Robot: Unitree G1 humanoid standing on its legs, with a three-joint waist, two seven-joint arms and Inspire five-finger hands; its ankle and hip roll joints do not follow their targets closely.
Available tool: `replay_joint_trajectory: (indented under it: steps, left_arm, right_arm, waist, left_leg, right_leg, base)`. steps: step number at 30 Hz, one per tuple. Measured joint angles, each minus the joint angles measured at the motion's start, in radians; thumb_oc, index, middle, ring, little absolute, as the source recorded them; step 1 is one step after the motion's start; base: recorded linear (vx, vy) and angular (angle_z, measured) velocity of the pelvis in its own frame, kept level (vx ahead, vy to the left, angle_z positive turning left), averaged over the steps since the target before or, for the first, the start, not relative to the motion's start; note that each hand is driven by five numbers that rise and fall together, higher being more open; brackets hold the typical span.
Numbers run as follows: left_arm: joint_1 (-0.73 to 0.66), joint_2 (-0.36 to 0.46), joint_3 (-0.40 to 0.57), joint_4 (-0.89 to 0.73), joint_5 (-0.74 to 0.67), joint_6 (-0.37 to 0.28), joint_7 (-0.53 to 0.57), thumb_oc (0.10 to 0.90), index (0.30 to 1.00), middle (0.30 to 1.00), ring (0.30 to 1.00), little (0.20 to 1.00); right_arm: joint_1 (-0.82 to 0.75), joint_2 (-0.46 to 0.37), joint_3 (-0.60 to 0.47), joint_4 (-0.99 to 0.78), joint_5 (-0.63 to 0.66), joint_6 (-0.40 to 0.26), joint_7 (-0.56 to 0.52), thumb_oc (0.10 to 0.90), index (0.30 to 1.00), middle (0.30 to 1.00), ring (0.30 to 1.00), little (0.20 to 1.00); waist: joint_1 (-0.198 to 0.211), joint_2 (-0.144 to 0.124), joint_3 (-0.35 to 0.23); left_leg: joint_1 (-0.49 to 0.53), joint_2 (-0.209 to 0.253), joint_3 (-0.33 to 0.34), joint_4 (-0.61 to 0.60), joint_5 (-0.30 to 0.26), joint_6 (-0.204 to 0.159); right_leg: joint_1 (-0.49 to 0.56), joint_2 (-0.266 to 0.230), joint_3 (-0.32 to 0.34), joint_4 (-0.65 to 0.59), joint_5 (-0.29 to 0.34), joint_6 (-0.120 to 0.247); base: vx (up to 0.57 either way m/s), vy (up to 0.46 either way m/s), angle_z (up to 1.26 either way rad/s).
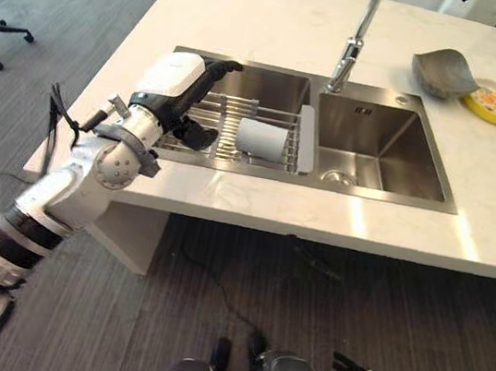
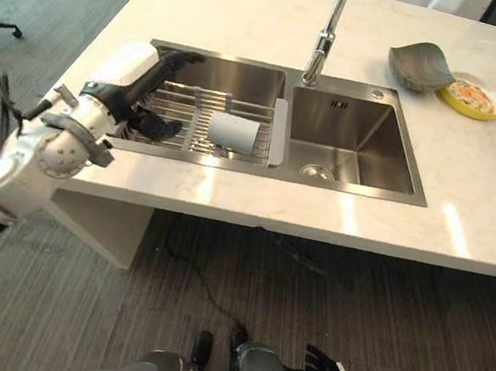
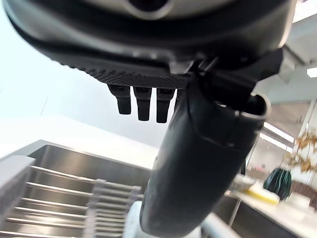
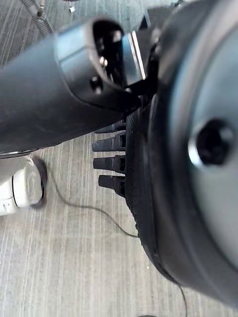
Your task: Place the dishes in the dishwasher.
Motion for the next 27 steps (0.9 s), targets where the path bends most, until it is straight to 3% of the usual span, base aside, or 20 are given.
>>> replay_joint_trajectory:
  steps: [2, 4, 5, 8, 15, 19, 24, 27]
  left_arm:
    - [-0.021, 0.003, -0.044, 0.004, 0.004, -0.001, -0.024, 0.800, 0.900, 0.900, 0.900, 0.900]
    - [-0.016, -0.001, -0.083, 0.003, 0.004, -0.014, -0.055, 0.800, 0.900, 0.900, 0.900, 0.900]
    - [-0.014, -0.007, -0.093, 0.004, 0.005, -0.016, -0.065, 0.800, 0.900, 0.900, 0.900, 0.900]
    - [-0.028, -0.041, -0.150, -0.002, 0.007, -0.020, -0.098, 0.800, 0.900, 0.900, 0.900, 0.900]
    - [-0.074, -0.154, -0.194, -0.007, 0.022, -0.039, -0.111, 0.800, 0.900, 0.900, 0.900, 0.900]
    - [-0.076, -0.197, -0.201, -0.001, 0.022, -0.048, -0.114, 0.800, 0.900, 0.900, 0.900, 0.900]
    - [-0.119, -0.232, -0.251, 0.105, 0.041, -0.048, -0.116, 0.800, 0.900, 0.900, 0.900, 0.900]
    - [-0.228, -0.232, -0.384, 0.255, 0.055, -0.049, -0.116, 0.800, 0.900, 0.900, 0.900, 0.900]
  right_arm:
    - [0.003, 0.003, 0.000, 0.010, 0.000, 0.008, -0.001, 0.800, 0.900, 0.900, 0.900, 0.900]
    - [-0.006, 0.006, 0.002, 0.029, 0.000, 0.007, -0.005, 0.800, 0.900, 0.900, 0.900, 0.900]
    - [-0.033, 0.005, 0.002, 0.026, 0.000, 0.001, -0.006, 0.800, 0.900, 0.900, 0.900, 0.900]
    - [-0.081, 0.005, 0.003, 0.011, 0.000, -0.013, -0.007, 0.800, 0.900, 0.900, 0.900, 0.900]
    - [-0.147, -0.002, 0.023, -0.006, 0.000, -0.028, -0.007, 0.800, 0.900, 0.900, 0.900, 0.900]
    - [-0.125, -0.002, 0.022, 0.030, 0.000, -0.023, -0.007, 0.800, 0.900, 0.900, 0.900, 0.900]
    - [-0.075, -0.004, 0.021, 0.052, 0.000, -0.013, -0.007, 0.800, 0.900, 0.900, 0.900, 0.900]
    - [-0.069, -0.004, 0.021, 0.079, -0.001, -0.004, -0.006, 0.800, 0.900, 0.900, 0.900, 0.900]
  waist:
    - [-0.001, -0.030, 0.001]
    - [0.035, -0.062, -0.028]
    - [0.048, -0.064, -0.029]
    - [0.044, -0.056, -0.038]
    - [0.016, -0.011, -0.075]
    - [-0.011, -0.001, -0.093]
    - [-0.038, 0.006, -0.106]
    - [-0.040, 0.012, -0.117]
  left_leg:
    - [0.026, -0.023, -0.019, -0.003, 0.001, 0.002]
    - [0.046, -0.040, -0.007, -0.027, -0.008, -0.009]
    - [0.035, -0.039, 0.004, -0.014, -0.021, -0.030]
    - [0.028, -0.029, 0.042, -0.007, -0.046, -0.066]
    - [0.040, -0.008, 0.078, -0.036, -0.052, -0.067]
    - [0.043, 0.000, 0.094, -0.048, -0.051, -0.066]
    - [0.043, 0.007, 0.097, -0.056, -0.049, -0.062]
    - [0.031, 0.011, 0.105, -0.056, -0.048, -0.062]
  right_leg:
    - [0.002, -0.024, -0.006, 0.066, 0.041, 0.019]
    - [0.057, -0.067, -0.038, 0.013, 0.102, 0.007]
    - [0.085, -0.071, -0.027, -0.043, 0.147, -0.024]
    - [0.139, -0.066, -0.031, -0.154, 0.193, -0.039]
    - [0.145, -0.046, -0.013, -0.185, 0.199, -0.049]
    - [0.138, -0.037, 0.000, -0.185, 0.198, -0.049]
    - [0.133, -0.030, 0.001, -0.185, 0.198, -0.054]
    - [0.119, -0.027, 0.000, -0.186, 0.197, -0.054]
  base:
    - [0.02, -0.045, 0.48]
    - [0.02, -0.049, -0.04]
    - [0.02, -0.058, -0.16]
    - [0.00, -0.041, 0.01]
    - [0.02, -0.047, -0.09]
    - [0.04, -0.056, -0.12]
    - [0.02, -0.031, -0.03]
    - [0.04, -0.053, -0.07]
